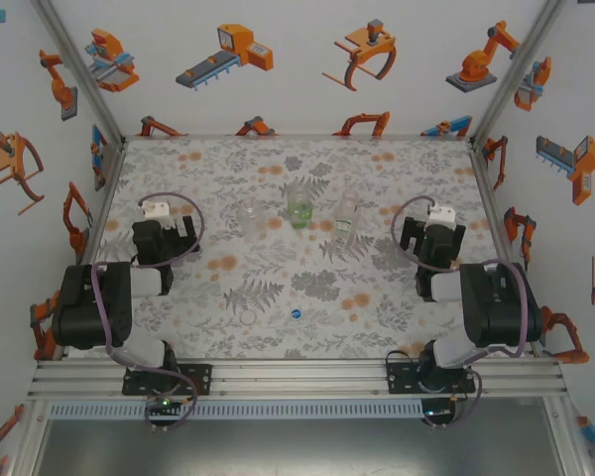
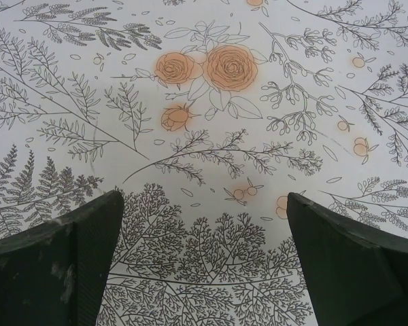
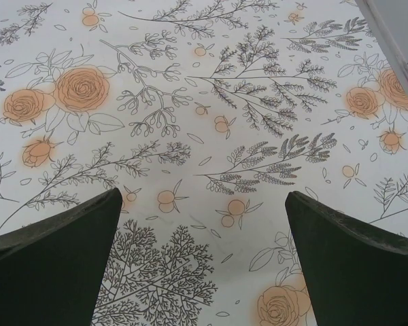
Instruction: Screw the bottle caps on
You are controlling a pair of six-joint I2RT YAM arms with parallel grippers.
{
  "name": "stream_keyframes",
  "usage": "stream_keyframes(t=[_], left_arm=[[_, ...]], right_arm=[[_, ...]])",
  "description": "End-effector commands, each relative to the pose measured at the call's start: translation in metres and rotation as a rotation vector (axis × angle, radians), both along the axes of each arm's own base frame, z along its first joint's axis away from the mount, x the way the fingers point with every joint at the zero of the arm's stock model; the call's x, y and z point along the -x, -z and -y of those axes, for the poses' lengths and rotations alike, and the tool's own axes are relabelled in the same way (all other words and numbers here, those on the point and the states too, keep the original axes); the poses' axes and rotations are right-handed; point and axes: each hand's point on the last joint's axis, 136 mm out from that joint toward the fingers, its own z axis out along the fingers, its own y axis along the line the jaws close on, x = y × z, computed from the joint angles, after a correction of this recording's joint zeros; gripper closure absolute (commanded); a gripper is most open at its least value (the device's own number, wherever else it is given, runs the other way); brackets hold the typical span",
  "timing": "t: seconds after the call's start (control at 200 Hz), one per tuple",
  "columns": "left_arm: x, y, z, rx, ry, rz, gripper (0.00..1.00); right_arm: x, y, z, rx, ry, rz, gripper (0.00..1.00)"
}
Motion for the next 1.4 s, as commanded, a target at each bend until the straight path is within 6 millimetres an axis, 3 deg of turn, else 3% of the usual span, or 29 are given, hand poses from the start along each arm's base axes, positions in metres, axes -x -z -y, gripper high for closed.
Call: stream_keyframes(t=[0.0, 1.397], left_arm=[[-0.0057, -0.0086, 0.0025, 0.013, 0.014, 0.021, 0.03], [-0.0059, -0.0088, 0.0025, -0.001, 0.006, 0.021, 0.03]], right_arm=[[-0.005, -0.0061, 0.0011, -0.01, 0.0, 0.02, 0.01], [-0.0072, -0.0056, -0.002, -0.024, -0.029, 0.014, 0.01]])
